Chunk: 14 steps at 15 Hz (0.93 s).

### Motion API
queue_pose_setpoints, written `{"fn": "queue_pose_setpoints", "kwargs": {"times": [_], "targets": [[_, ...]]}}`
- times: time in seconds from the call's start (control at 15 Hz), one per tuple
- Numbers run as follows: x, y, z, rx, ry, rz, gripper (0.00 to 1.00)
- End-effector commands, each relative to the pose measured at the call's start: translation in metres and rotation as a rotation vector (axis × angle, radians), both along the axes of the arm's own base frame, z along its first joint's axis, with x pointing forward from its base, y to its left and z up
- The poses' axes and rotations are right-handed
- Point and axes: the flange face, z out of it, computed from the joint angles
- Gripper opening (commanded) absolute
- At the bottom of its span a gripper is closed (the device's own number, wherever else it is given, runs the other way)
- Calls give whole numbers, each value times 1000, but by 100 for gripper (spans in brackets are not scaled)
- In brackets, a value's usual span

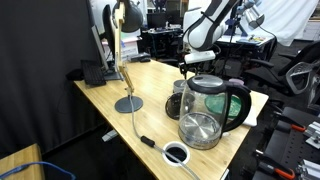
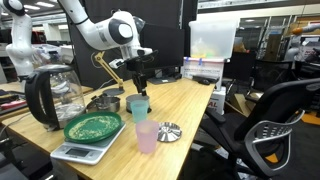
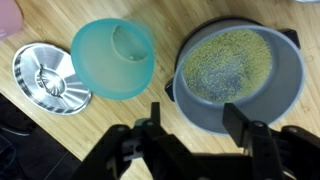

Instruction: Move the gray bowl to the right of the silver pot

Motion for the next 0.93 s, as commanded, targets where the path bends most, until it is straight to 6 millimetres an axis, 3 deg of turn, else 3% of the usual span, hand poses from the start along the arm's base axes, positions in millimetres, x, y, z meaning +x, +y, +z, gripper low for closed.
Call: {"fn": "queue_pose_setpoints", "kwargs": {"times": [0.0,0.13,0.2,0.33,0.6,0.87], "targets": [[0,0,4,2,-4,1,74],[-1,0,3,2,-1,1,78],[-2,0,2,2,1,1,94],[-12,0,13,18,-25,7,100],[-35,1,38,27,-84,18,100],[-75,0,59,19,-67,63,100]]}}
